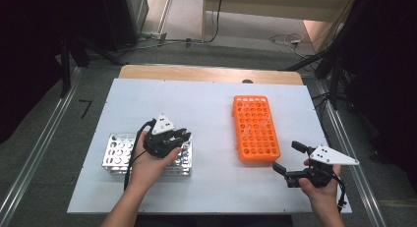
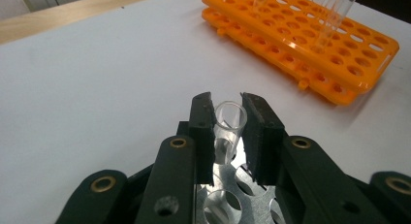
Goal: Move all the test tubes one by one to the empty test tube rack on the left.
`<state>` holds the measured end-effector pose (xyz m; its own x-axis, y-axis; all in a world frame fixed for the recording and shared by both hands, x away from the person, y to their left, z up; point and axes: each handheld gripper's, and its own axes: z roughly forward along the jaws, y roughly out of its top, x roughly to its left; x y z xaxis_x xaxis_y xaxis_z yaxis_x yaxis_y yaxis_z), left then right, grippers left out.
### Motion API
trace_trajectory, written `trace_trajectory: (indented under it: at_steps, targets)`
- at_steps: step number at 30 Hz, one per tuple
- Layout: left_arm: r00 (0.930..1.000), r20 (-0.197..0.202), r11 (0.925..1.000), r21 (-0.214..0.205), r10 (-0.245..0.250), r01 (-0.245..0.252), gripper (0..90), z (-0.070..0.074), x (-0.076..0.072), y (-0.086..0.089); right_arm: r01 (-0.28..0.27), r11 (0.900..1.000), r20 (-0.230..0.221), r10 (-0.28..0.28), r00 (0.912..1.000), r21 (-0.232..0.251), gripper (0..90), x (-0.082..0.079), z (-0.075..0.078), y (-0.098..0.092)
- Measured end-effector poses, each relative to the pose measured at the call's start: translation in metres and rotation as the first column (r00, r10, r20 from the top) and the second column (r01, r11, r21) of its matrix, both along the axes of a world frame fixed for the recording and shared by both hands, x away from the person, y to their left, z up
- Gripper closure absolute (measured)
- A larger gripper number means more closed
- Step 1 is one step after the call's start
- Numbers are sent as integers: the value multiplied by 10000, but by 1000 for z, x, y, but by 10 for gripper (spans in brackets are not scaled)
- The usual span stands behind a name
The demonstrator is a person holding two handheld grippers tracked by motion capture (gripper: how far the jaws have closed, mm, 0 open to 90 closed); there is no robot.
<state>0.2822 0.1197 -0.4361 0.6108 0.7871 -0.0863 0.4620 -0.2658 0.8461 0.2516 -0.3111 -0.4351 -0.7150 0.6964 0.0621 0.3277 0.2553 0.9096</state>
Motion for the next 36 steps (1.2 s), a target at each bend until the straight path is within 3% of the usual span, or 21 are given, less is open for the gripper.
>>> trace_trajectory:
  at_steps: [6, 15, 19, 22, 27, 36]
  targets:
    - [10000, -16, 9999, -160, -24, 23, 716, 0, 0, 2, 3, 10000, 2, -3, 10000, -12, 0, 0, 0, 0]
    - [9988, 496, 9949, -1012, 9, 41, 457, 7, -9, 9, -8, 10000, -6, 8, 10000, 8, 0, 3, 0, 2]
    - [9964, 835, 9886, -1490, -107, 231, 362, 10, -17, 13, 27, 10000, -7, -27, 10000, 45, 0, 6, 1, 5]
    - [9948, 1007, 9816, -1882, -141, 329, 307, 11, -25, 16, 54, 10000, -16, -54, 10000, 14, 0, 12, 2, 10]
    - [9938, 1094, 9753, -2162, -217, 451, 235, 9, -34, 21, 86, 9999, -82, -85, 9999, 51, 0, 22, 4, 18]
    - [9933, 1084, 9672, -2454, -397, 654, 22, 8, -40, 24, 343, 9994, -155, -343, 9993, -30, 0, 52, 6, 23]
